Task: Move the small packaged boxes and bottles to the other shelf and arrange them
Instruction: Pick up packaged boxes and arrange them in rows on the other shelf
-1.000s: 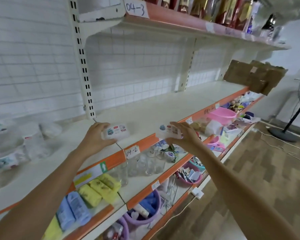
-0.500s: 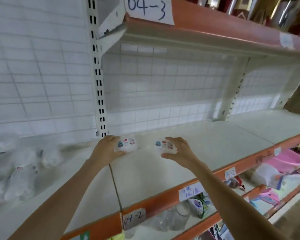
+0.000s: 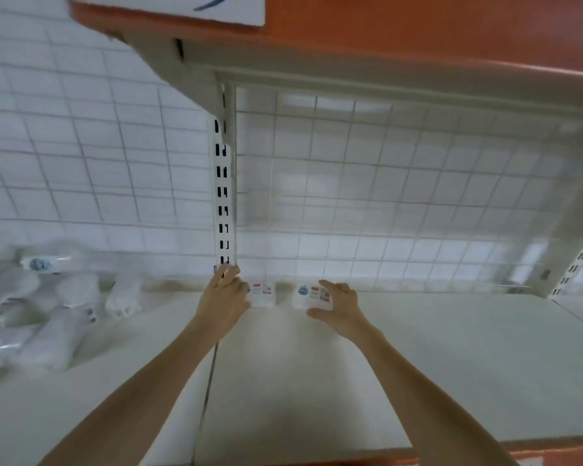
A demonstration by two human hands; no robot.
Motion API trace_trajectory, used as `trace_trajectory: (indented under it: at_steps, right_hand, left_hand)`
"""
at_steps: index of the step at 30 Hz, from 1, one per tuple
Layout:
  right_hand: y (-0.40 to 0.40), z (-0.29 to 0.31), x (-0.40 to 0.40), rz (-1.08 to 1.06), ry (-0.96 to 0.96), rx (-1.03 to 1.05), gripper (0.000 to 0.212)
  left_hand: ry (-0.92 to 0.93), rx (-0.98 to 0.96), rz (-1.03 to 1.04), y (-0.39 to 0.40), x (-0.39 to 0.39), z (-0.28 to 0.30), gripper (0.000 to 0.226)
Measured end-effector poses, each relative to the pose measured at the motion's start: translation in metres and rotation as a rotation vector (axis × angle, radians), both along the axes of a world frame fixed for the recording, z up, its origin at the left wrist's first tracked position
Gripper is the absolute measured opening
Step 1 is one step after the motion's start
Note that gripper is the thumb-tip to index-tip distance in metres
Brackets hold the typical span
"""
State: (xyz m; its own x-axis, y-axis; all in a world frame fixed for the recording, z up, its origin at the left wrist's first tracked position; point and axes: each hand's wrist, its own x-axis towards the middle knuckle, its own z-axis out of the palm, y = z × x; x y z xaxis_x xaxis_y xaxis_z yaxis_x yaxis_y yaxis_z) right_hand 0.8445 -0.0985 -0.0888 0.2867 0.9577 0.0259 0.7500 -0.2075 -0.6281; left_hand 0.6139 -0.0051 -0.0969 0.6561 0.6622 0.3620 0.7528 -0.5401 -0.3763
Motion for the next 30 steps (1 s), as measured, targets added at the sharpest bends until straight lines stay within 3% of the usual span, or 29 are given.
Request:
trace_trajectory:
  at_steps: [4,8,12,15,17,25,30]
  right_hand:
    - [0.020,-0.006,-0.001,0.070,0.030,-0.008,0.074]
    - [0.023,-0.010,-0.003,0.101,0.228,0.108,0.068]
    - [0.025,-0.016,0.005,0.126,0.259,0.175,0.047]
    - [0.025,-0.020,0.010,0.100,0.253,0.228,0.034]
    - [0.026,-0.020,0.008,0.080,0.250,0.238,0.034]
    - [0.030,-0.023,-0.002,-0.021,0.327,0.267,0.040]
    - [0.029,-0.021,-0.005,-0.086,0.375,0.255,0.040]
  left_hand:
    - [-0.008,0.023,0.101,-0.007,0.010,-0.003,0.038]
    - [-0.149,0.023,0.127,-0.016,0.020,-0.006,0.043]
    - [-0.525,-0.091,0.072,-0.029,0.020,-0.014,0.038]
    - [-0.867,-0.379,0.186,-0.037,0.018,-0.012,0.039]
    - [-0.992,-0.511,0.276,-0.037,0.019,-0.009,0.041]
    - [-1.059,-0.597,0.350,-0.025,0.024,-0.011,0.027]
    - [-1.135,-0.597,0.319,-0.018,0.021,-0.014,0.034]
